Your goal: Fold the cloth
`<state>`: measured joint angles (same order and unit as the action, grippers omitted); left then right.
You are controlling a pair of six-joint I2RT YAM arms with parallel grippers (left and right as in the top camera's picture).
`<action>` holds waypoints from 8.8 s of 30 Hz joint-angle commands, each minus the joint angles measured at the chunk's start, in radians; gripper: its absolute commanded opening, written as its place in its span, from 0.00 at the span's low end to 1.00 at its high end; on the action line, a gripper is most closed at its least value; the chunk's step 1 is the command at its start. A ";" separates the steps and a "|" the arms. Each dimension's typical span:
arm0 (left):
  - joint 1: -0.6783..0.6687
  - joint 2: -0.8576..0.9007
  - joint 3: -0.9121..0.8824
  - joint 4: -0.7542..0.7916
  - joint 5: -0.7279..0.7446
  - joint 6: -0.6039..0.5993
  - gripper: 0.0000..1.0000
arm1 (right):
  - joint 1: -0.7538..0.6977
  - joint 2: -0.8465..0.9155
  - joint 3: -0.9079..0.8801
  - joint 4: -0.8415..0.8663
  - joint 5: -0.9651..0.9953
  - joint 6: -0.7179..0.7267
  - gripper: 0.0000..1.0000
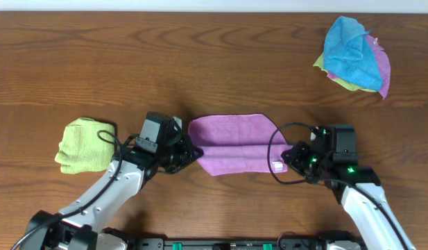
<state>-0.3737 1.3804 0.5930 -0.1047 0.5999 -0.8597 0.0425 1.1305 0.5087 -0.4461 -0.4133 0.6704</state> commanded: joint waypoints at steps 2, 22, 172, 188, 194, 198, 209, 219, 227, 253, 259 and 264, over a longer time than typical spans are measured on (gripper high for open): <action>0.008 0.012 0.049 -0.002 -0.142 0.053 0.06 | -0.002 0.014 0.017 0.042 0.077 0.007 0.01; 0.010 0.312 0.322 0.004 -0.213 0.143 0.06 | -0.002 0.221 0.103 0.262 0.156 0.018 0.01; 0.085 0.162 0.463 -0.388 -0.154 0.595 1.00 | -0.123 0.557 -0.189 0.829 -0.051 0.171 0.26; 0.078 0.172 0.512 -0.417 -0.216 0.464 0.06 | -0.121 0.557 -0.189 0.823 -0.047 0.171 0.01; 0.032 0.263 0.571 -0.462 -0.223 0.435 0.06 | -0.107 0.556 -0.189 0.816 -0.047 0.171 0.01; 0.014 0.343 0.641 -0.515 -0.246 0.436 0.06 | -0.106 0.557 -0.189 0.805 -0.047 0.171 0.01; -0.029 0.519 0.734 -0.545 -0.252 0.432 0.06 | -0.106 0.556 -0.189 0.800 -0.055 0.171 0.01; -0.099 0.622 0.734 -0.526 -0.296 0.429 0.06 | -0.106 0.556 -0.189 0.801 -0.064 0.182 0.01; -0.105 0.660 0.734 -0.526 -0.332 0.430 0.06 | -0.106 0.556 -0.180 0.803 -0.093 0.154 0.01; -0.107 0.660 0.734 -0.553 -0.367 0.433 0.06 | 0.045 0.229 -0.003 0.508 0.011 0.124 0.01; -0.109 0.660 0.734 -0.553 -0.364 0.433 0.06 | 0.088 0.222 0.061 0.492 0.010 0.121 0.01; -0.113 0.660 0.734 -0.553 -0.364 0.433 0.06 | 0.138 0.222 0.136 0.447 0.025 0.116 0.01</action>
<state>-0.4828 2.0216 1.3209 -0.6472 0.2802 -0.4225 0.1589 1.3647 0.6052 0.0105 -0.4019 0.8028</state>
